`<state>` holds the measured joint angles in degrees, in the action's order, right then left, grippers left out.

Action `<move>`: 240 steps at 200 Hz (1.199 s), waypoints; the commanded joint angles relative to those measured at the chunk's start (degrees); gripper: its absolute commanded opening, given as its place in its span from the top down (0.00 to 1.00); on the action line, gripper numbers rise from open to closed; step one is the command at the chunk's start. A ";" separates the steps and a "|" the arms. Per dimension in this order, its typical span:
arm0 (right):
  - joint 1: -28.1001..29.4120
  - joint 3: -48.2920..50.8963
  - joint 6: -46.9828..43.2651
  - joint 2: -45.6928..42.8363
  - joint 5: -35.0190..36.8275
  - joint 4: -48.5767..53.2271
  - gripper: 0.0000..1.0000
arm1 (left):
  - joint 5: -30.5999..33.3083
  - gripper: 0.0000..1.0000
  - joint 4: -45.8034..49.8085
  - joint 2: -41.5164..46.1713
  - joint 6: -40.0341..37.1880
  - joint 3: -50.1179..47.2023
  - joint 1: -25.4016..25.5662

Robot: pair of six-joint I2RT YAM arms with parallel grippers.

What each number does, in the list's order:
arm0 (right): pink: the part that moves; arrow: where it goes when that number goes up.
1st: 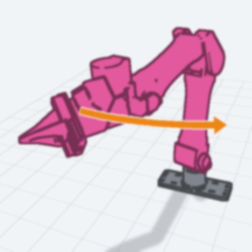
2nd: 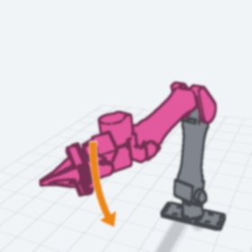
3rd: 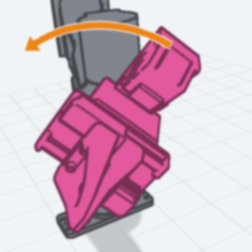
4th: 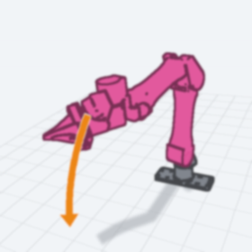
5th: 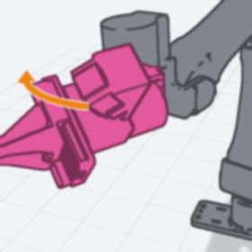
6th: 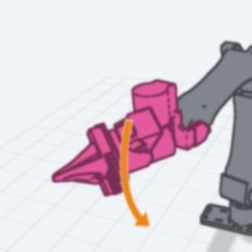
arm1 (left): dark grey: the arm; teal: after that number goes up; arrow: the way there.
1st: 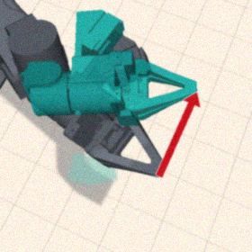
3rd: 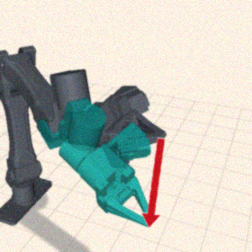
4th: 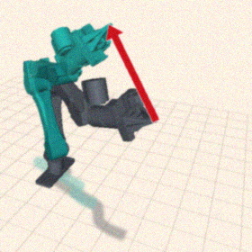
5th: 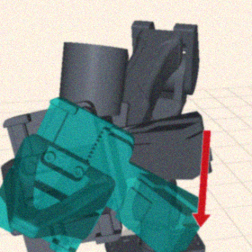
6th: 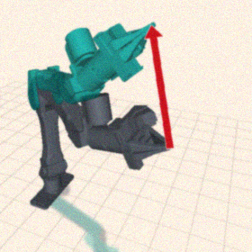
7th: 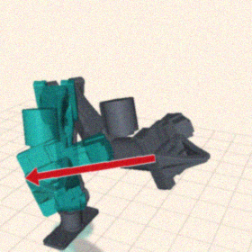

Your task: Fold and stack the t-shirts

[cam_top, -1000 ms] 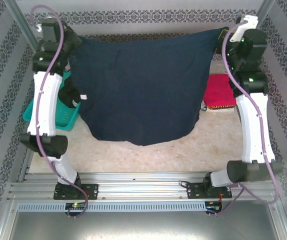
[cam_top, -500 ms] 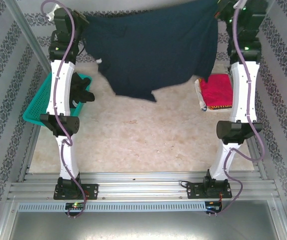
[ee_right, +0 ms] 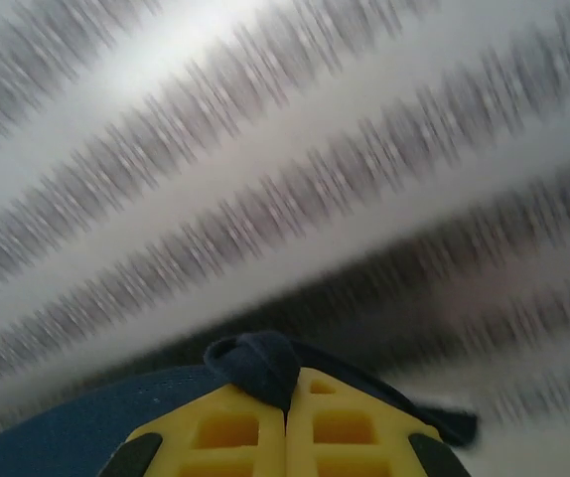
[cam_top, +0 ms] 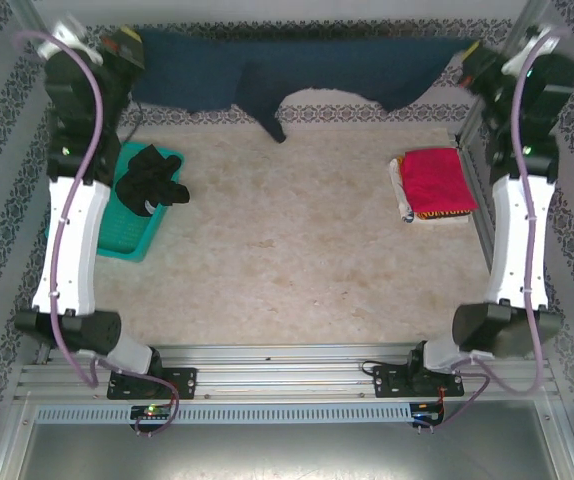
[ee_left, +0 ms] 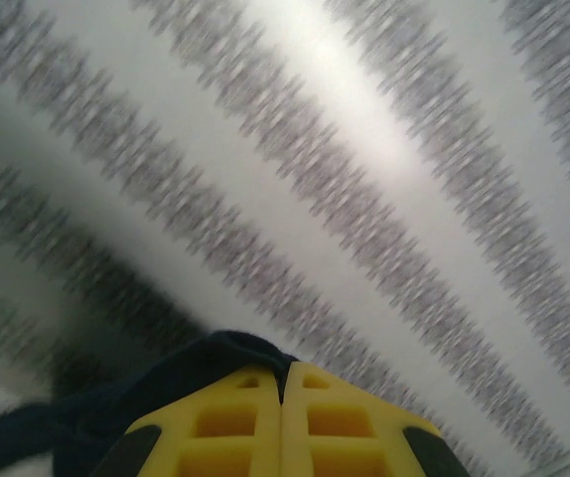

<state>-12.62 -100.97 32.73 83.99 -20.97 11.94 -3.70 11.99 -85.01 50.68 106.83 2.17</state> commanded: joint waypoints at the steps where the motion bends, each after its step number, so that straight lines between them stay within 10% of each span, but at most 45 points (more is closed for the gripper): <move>1: -0.38 16.86 -1.82 -6.41 -2.07 -5.05 1.00 | -2.76 1.00 -7.03 4.11 2.07 -18.83 -0.24; 82: 0.32 64.68 3.66 -13.64 -1.62 -4.33 1.00 | -5.63 1.00 -10.60 15.04 13.93 -65.72 0.07; 240: 0.62 74.57 7.02 -16.48 9.26 0.60 1.00 | -1.40 0.98 4.46 22.27 16.71 -81.28 0.11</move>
<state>-12.49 -27.70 38.70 69.28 -15.62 11.57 -8.45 9.15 -64.99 66.17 26.81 2.20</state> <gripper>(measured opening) 0.040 0.043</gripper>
